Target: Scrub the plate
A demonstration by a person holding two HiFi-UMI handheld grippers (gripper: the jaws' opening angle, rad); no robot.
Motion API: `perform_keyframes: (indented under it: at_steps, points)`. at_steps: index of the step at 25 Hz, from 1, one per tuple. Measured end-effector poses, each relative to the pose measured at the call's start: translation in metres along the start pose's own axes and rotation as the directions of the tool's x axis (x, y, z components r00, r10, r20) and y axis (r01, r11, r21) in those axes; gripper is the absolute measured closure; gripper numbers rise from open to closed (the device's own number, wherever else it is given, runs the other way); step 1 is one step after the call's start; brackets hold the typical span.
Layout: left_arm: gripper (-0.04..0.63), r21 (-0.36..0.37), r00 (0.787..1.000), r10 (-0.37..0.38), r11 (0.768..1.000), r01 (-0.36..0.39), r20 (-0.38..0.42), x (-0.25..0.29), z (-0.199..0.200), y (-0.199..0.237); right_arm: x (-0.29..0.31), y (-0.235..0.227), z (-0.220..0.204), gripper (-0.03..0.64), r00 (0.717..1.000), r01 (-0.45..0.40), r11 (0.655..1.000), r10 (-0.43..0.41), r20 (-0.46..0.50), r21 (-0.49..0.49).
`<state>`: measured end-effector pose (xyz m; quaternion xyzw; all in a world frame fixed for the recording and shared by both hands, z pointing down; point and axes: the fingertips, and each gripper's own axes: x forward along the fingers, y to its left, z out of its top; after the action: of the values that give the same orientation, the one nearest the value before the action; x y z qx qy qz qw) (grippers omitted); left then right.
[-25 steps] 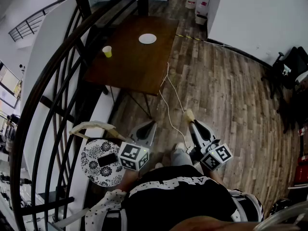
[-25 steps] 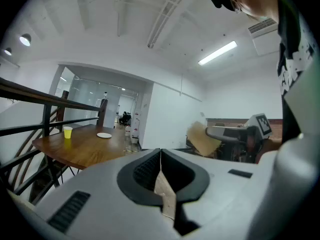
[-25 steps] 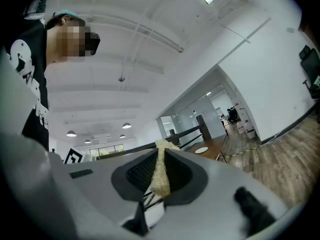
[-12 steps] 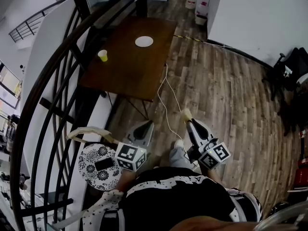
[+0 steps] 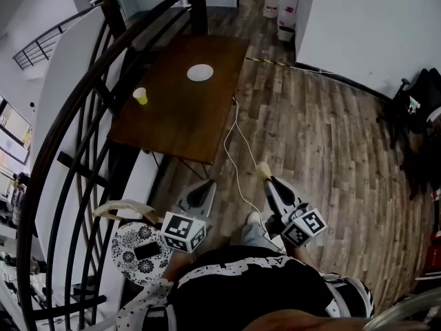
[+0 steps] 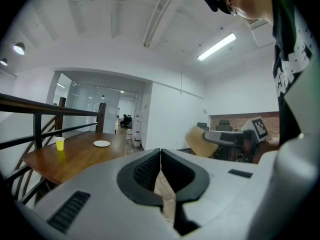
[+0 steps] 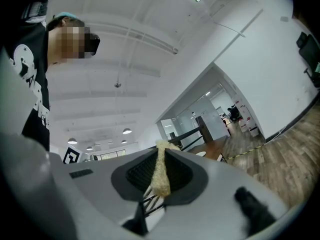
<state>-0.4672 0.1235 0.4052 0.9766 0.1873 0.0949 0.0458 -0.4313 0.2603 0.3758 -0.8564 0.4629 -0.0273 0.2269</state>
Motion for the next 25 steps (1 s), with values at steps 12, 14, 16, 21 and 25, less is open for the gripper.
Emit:
perform_keyframes:
  at_steps: [12,14,16,21,25]
  points:
    - [0.58,0.003,1.0,0.03,1.0,-0.03,-0.008,0.071,0.019,0.019,0.038,-0.061,0.026,0.568,0.999,-0.048,0.999,0.048,-0.02,-0.009]
    - [0.581,0.004,0.999,0.039,0.999,-0.039,-0.013,0.083,0.02,0.021,0.044,-0.071,0.03,0.568,0.998,-0.063,0.998,0.063,-0.015,-0.002]
    - [0.58,0.008,0.999,0.047,0.999,-0.047,-0.015,0.093,0.023,0.023,0.05,-0.08,0.033,0.568,0.997,-0.075,0.997,0.075,-0.016,0.0]
    - [0.58,0.015,0.998,0.065,0.998,-0.065,-0.014,0.119,0.03,0.026,0.063,-0.102,0.042,0.568,0.993,-0.121,0.992,0.12,-0.016,-0.024]
    - [0.58,0.018,0.997,0.073,0.997,-0.073,-0.026,0.14,0.034,0.025,0.07,-0.119,0.045,0.568,0.99,-0.132,0.991,0.132,-0.05,-0.01]
